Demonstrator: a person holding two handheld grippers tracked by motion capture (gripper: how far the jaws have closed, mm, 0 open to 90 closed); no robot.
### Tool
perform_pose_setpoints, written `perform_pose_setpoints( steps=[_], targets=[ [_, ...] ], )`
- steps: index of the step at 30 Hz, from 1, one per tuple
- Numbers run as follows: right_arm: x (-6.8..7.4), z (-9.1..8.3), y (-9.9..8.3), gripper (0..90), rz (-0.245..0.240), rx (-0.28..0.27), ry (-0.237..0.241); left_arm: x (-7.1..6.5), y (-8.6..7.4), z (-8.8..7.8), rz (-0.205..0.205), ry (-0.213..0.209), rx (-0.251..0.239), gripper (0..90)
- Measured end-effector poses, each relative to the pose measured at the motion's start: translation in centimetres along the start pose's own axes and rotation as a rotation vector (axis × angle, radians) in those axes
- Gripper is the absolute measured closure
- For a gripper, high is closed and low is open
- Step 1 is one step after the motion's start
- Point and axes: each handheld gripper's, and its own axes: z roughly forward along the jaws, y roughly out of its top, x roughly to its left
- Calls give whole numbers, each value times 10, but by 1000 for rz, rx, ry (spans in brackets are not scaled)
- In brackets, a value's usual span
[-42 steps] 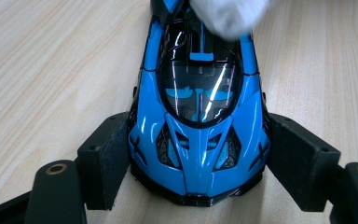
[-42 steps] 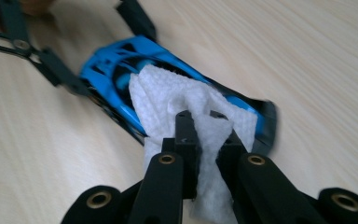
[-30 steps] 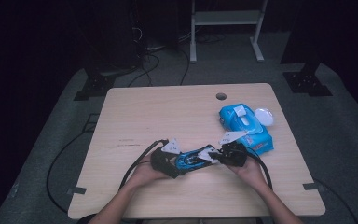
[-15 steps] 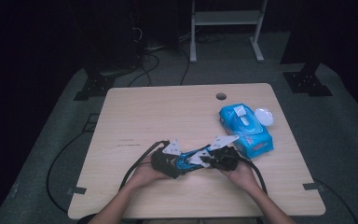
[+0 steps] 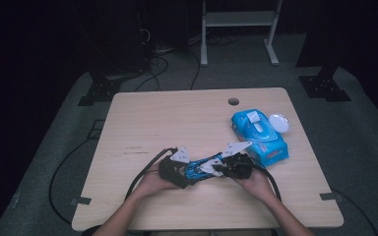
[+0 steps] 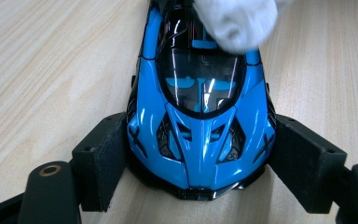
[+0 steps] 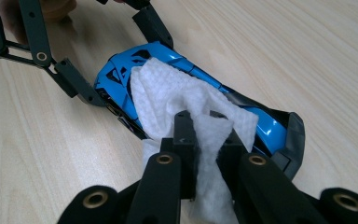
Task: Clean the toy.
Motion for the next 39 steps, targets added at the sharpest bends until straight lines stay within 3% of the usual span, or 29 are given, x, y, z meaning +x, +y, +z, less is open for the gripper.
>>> perform_pose_setpoints(
  steps=[4, 8, 12, 15, 17, 18, 19, 22, 29, 34, 39],
  targets=[
    [8, 5, 5, 814, -25, -6, 10, 0, 0, 0, 3, 5, 1, 239],
    [9, 5, 8, 645, -30, -9, -9, -1, 1, 1, -1, 5, -3, 239],
    [11, 8, 9, 547, -15, -33, -1, -1, 2, 1, 2, 6, 9, 241],
    [17, 13, 12, 552, -47, -49, -38, -1, 2, 1, 2, 5, 8, 241],
    [17, 14, 12, 600, -50, -57, -42, 0, 2, 1, 1, 5, 5, 236],
    [20, 17, 12, 696, -77, -72, -74, 0, 2, 1, -22, -7, 8, 204],
    [20, 17, 12, 696, -77, -72, -74, 0, 2, 1, -22, -7, 8, 176],
    [15, 13, 11, 781, -70, -48, -58, -1, 1, 0, -30, -3, 14, 175],
    [5, 6, 9, 806, -34, -24, -45, 2, -3, -7, -38, -10, 16, 231],
    [13, 12, 13, 809, -45, -36, -9, -1, 0, -5, -7, 9, 6, 233],
    [20, 21, 21, 811, -66, -31, 40, -2, 2, -4, -10, 10, 5, 240]
  ],
)
